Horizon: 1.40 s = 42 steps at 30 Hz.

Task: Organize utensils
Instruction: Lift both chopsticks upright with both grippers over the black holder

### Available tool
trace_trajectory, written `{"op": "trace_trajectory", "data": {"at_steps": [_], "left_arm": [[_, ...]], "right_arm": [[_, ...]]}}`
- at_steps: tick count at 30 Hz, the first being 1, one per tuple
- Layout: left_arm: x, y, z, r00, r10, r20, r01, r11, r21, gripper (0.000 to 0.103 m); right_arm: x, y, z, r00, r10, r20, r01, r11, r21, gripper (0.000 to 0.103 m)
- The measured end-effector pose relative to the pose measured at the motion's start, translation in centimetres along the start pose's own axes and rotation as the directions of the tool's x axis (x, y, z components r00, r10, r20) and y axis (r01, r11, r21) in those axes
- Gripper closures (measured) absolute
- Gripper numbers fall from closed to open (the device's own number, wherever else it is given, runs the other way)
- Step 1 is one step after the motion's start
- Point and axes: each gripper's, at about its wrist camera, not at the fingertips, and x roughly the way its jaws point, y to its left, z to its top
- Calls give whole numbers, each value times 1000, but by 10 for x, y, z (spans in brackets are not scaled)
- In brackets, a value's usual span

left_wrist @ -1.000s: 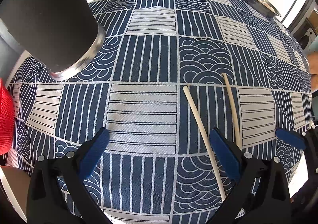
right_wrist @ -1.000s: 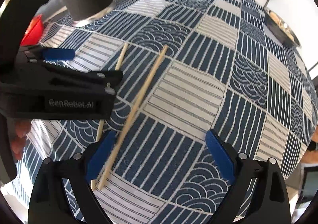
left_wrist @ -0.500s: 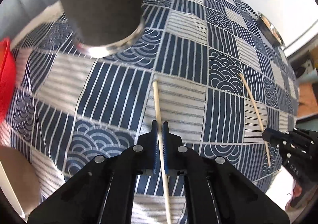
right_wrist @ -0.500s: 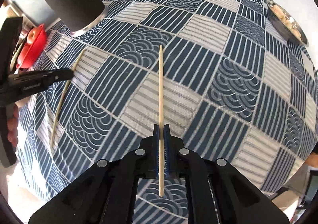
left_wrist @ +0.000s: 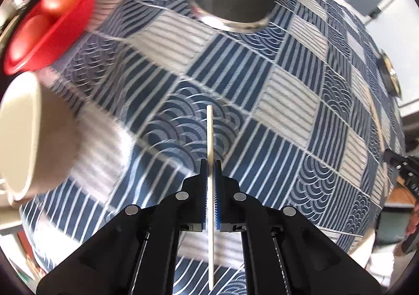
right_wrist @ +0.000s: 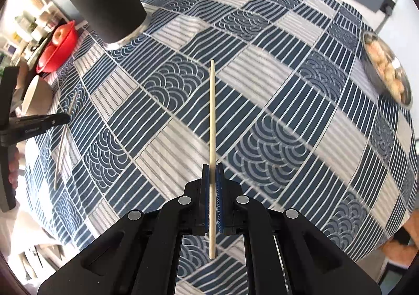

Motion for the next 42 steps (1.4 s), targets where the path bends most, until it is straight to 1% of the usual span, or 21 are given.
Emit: {"op": "trace_trajectory", "data": {"at_steps": [1,4,7,9,10,12,13,15,17,19,21,23,26,28,31,33,37,39,42], "left_arm": [[-3,3,-4,1000,-1,-3,1,1000,-23,98],[-13,7,-15,1000,25,18,-23,996,-82,98],[-20,8,-20,999,44,32,-41,993,-107,98],[-25,13,-24,999,35,38,-30,991,-128,98],[-29,15,-24,998,46,50,-39,990,-136,98],[-35,16,-23,996,56,63,-46,988,-147,98],[-41,18,-21,995,58,82,-45,987,-153,98],[-48,19,-18,993,66,98,-50,986,-161,98],[-58,20,-10,990,60,126,-38,985,-169,98],[-66,18,-3,987,72,144,-47,984,-171,98],[-75,18,4,984,71,162,-41,983,-182,98],[-82,15,16,979,88,182,-50,978,-202,98],[-96,15,28,973,113,202,-64,970,-232,98],[-103,14,35,969,104,224,-44,965,-259,98],[-113,11,44,959,118,258,-42,958,-283,98],[-119,9,51,953,110,281,-20,952,-304,98],[-135,8,61,937,130,323,-16,943,-333,98],[-145,7,65,929,138,345,-11,938,-346,98],[-162,6,74,914,166,370,-24,933,-359,98]], "right_arm": [[-2,-3,2,1000,3,2,-3,1000,-13,98],[-7,-11,8,1000,10,9,-10,999,-46,98],[-14,-20,14,999,32,29,-31,998,-54,98],[-18,-23,17,998,34,46,-31,998,-60,98],[-19,-24,18,998,41,55,-38,998,-59,98],[-23,-27,20,996,48,74,-44,998,-55,98],[-25,-28,21,995,52,80,-48,997,-57,98],[-29,-29,23,995,46,92,-39,997,-71,98],[-34,-31,27,993,53,106,-45,996,-73,98],[-43,-35,35,990,58,132,-48,996,-77,98],[-52,-38,46,986,66,154,-52,995,-91,98],[-60,-43,60,982,70,173,-51,993,-108,98],[-72,-48,83,976,97,194,-70,988,-141,98],[-77,-49,97,972,112,206,-77,983,-168,98],[-85,-46,124,963,140,230,-90,972,-217,98],[-88,-39,139,958,161,236,-100,963,-252,98],[-99,-22,167,946,202,252,-110,935,-338,98],[-105,-11,183,935,232,268,-118,917,-382,98],[-112,3,199,918,279,281,-142,894,-424,98]]}}
